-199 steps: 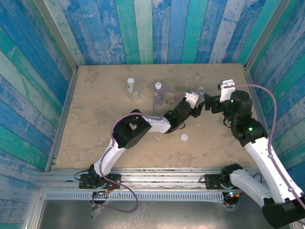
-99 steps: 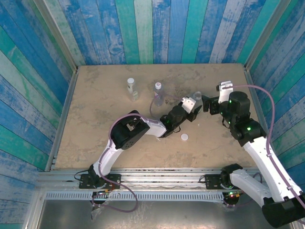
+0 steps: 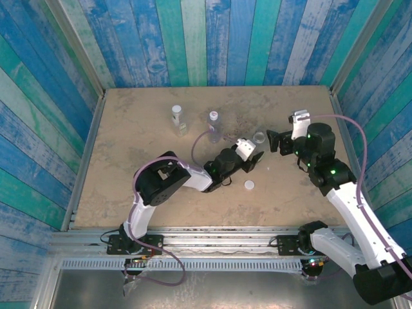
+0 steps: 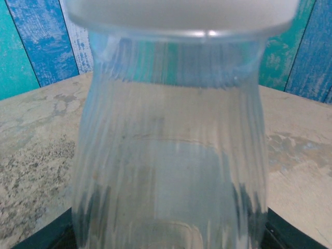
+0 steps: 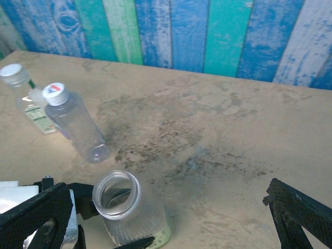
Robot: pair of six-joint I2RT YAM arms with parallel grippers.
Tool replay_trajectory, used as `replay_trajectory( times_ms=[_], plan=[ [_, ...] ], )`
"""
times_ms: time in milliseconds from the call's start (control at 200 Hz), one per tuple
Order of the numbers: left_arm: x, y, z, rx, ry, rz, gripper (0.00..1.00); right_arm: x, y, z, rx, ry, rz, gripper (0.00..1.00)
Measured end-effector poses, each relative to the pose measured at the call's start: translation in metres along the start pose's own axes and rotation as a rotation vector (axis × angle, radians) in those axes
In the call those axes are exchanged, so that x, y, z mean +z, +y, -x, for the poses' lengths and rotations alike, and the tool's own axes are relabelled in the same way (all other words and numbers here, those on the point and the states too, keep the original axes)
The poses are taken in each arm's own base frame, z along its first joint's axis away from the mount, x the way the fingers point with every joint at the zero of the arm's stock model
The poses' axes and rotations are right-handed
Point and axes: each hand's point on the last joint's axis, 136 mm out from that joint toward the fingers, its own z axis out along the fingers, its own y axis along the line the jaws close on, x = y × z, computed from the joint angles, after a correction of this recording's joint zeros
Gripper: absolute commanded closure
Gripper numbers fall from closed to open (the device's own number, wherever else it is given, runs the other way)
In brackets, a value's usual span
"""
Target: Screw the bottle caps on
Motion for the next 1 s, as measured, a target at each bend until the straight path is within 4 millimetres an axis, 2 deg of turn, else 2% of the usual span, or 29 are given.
replay_trajectory(
  times_ms=[80,185,346,516,686,786,922,1002],
  plan=[
    [-0.013,0.001,-0.002,0.001,0.013,-0.019,0.39,0.000,0.008,0.001,0.000,-0.003,0.050,0.00],
    [-0.031,0.010,-0.004,0.003,0.030,-0.030,0.39,0.001,0.023,0.001,-0.013,-0.006,0.137,0.06],
    [-0.060,0.024,-0.006,-0.007,0.049,-0.050,0.38,0.006,0.045,-0.010,-0.053,0.029,0.276,0.07],
    [-0.089,0.024,0.002,-0.014,0.036,-0.127,0.36,0.010,0.071,-0.024,-0.114,0.069,0.404,0.07],
    [-0.106,0.022,0.009,0.014,0.032,-0.203,0.35,0.019,0.104,-0.048,-0.198,0.142,0.506,0.08],
    [-0.117,0.023,0.007,0.020,0.038,-0.239,0.34,0.025,0.124,-0.064,-0.244,0.198,0.560,0.10],
    [-0.126,0.021,0.000,0.027,0.055,-0.279,0.34,0.034,0.141,-0.072,-0.280,0.231,0.601,0.21],
    [-0.129,0.016,0.000,0.035,0.056,-0.305,0.33,0.038,0.146,-0.070,-0.283,0.237,0.613,0.25]
  ],
)
